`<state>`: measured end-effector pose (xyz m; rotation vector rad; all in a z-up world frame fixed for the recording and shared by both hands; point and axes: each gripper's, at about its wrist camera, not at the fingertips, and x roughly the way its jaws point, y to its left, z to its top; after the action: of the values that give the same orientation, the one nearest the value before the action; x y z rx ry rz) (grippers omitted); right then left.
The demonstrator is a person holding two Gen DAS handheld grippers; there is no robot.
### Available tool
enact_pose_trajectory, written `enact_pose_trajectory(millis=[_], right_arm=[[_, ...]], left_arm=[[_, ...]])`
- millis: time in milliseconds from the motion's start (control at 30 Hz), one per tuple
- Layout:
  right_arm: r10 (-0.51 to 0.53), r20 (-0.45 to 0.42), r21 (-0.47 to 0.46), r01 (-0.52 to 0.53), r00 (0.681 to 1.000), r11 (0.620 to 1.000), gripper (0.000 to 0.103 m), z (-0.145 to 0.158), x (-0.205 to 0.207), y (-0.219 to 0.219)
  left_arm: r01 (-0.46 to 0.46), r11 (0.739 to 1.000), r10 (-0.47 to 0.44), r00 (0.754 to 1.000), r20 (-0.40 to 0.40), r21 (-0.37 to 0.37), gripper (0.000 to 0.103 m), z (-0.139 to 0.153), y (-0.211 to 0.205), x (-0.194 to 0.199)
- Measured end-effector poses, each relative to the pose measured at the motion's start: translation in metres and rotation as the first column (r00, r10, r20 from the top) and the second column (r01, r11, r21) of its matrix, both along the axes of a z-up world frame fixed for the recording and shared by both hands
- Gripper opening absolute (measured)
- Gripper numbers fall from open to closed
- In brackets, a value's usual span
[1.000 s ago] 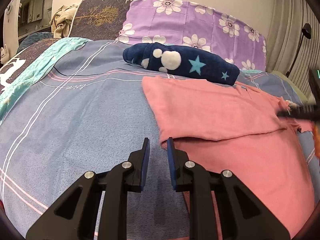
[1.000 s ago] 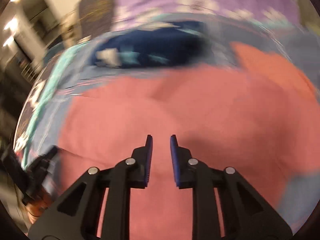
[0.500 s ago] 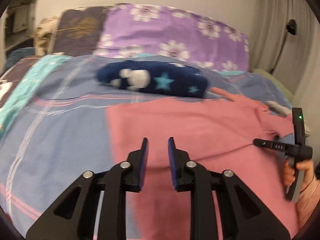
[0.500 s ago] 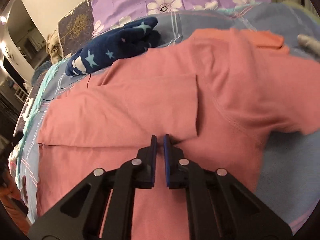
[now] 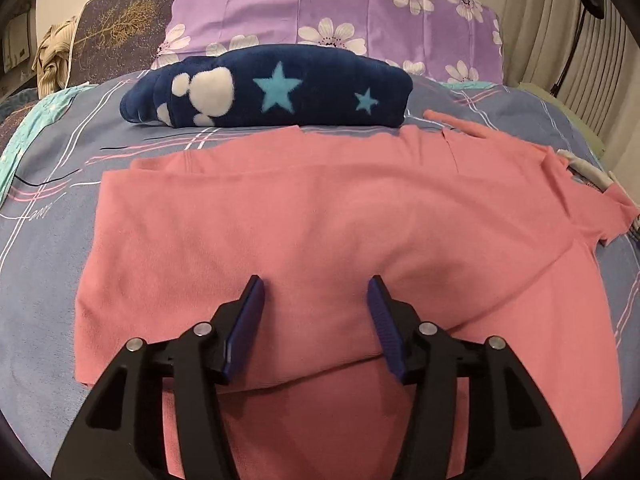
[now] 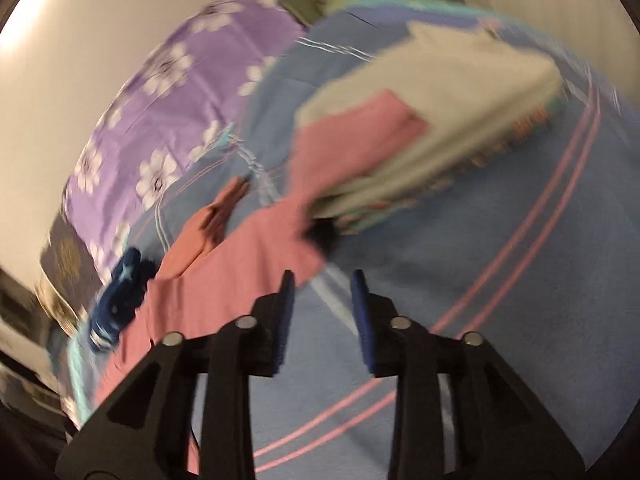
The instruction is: Fold small clothes
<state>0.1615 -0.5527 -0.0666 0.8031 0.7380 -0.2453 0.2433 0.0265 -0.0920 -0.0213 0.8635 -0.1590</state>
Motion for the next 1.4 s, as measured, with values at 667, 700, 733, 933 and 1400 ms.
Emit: enact_pose_trajectory(millis=[667,700,733,933,1400], right_arm=[[0.405,0.251,-0.180,-0.369,0.879,0.912,0.003,0.076,0.086,0.203],[0.503,0.238,-0.210,-0.462,0.831,0.862,0.003,0.074,0.092,0.237],[0.593,0.212,-0.230,-0.550,0.777,0.803,0.004,0.065,0.095,0.271],[0.798,-0.056,-0.274,-0.778,0.600,0.565,0.028,-0.018,0.090,0.372],[0.507,0.011,0.036,-0.507,0.862,0.861,0.031,-0.017,0.116,0.279]], left_arm=[[0.012,0.999,-0.011,1.000,0.006,-0.053,0.061,0.000,0.003,0.000],[0.013,0.998,-0.013,1.000,0.006,-0.063,0.061,0.000,0.004,0.000],[0.017,0.997,-0.016,1.000,0.006,-0.079,0.062,0.000,0.005,0.000],[0.029,0.987,-0.029,1.000,0.005,-0.157,0.065,-0.001,0.014,0.000],[0.049,0.988,-0.049,0.999,0.004,-0.147,0.072,-0.001,0.009,0.001]])
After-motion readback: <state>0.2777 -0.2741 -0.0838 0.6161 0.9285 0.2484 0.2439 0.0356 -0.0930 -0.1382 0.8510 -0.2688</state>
